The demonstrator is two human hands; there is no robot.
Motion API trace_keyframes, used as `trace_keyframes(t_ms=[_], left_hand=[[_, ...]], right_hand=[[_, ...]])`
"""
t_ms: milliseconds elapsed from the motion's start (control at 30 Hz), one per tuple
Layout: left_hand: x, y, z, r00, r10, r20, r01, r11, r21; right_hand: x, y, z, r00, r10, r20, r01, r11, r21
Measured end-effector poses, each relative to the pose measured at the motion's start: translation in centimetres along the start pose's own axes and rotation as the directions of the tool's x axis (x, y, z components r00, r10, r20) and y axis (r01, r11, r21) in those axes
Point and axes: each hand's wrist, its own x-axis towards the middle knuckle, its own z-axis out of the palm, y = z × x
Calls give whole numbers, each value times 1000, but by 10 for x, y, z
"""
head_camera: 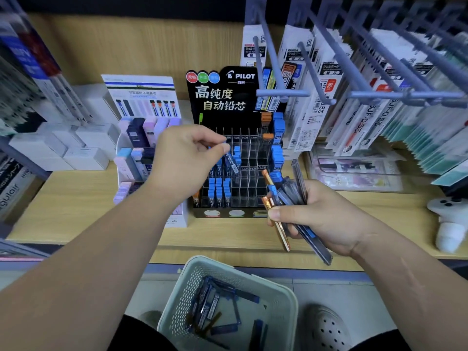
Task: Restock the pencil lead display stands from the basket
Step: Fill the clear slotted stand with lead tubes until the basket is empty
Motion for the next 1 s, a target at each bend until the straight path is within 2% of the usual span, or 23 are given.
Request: trace_keyframes(t_ms=[167, 400, 633, 800, 1000], left_hand=[[-1, -4, 11, 996, 70, 60, -75, 992, 102], [5, -5, 12, 950, 302, 74, -311, 910, 274], [12, -8, 10, 935, 340, 105, -355, 877, 323], [15, -5, 9, 916, 361, 174, -399, 860, 317], [17, -2, 10, 902, 379, 206, -429, 840, 333]], right_hand=[[0, 1, -3, 1000, -2, -6, 2, 1000, 16], [3, 3, -4, 1000, -7, -6, 7, 1000, 4], [1, 4, -7, 1000, 2, -18, -2, 1000, 18], [2, 4, -8, 993, 7, -119, -4, 1000, 22], [1, 4, -8, 986, -1, -166, 16, 996, 93]])
